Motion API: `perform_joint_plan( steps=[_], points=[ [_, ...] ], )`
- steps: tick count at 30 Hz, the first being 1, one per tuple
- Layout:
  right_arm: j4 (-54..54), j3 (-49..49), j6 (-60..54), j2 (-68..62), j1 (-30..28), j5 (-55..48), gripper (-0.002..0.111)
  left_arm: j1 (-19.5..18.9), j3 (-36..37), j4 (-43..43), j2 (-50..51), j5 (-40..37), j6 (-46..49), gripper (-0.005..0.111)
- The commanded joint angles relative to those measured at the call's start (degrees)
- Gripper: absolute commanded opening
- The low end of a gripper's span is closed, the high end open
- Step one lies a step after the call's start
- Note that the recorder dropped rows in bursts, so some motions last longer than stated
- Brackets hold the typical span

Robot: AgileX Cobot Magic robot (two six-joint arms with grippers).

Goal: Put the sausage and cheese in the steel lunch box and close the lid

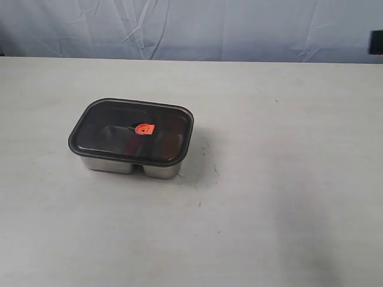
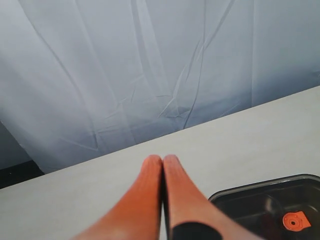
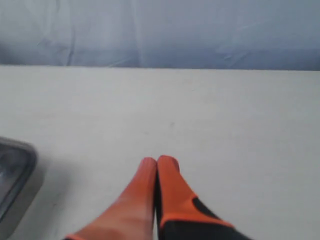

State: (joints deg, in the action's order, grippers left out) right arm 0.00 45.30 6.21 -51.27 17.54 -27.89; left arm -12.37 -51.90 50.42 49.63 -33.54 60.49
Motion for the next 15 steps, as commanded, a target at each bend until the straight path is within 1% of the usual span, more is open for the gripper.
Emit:
perform_joint_plan(
  steps=[1,3,5,9,15],
  points=[
    [0.6,-11.6,-0.3,12.6,-11.7,10.9,-0.001,0.4,0.2,0.0,-0.3,1.0,0.1,0.000],
    [0.7,-16.0,-0.3,17.7,-15.7,12.5,-0.001,0.4,0.2,0.0,-0.3,1.0,0.1,0.000],
    [0.7,-20.5,-0.2,22.9,-18.3,12.2,-0.001,0.4,0.2,0.0,-0.3,1.0,0.1,0.000],
    [0.7,-26.7,-0.2,28.8,-18.7,10.6,-0.001,0.4,0.2,0.0,-0.3,1.0,0.1,0.000],
    [0.7,-33.0,-0.2,31.7,-18.7,10.4,-0.001,0.4,0.2,0.0,-0.3,1.0,0.1,0.000]
  ],
)
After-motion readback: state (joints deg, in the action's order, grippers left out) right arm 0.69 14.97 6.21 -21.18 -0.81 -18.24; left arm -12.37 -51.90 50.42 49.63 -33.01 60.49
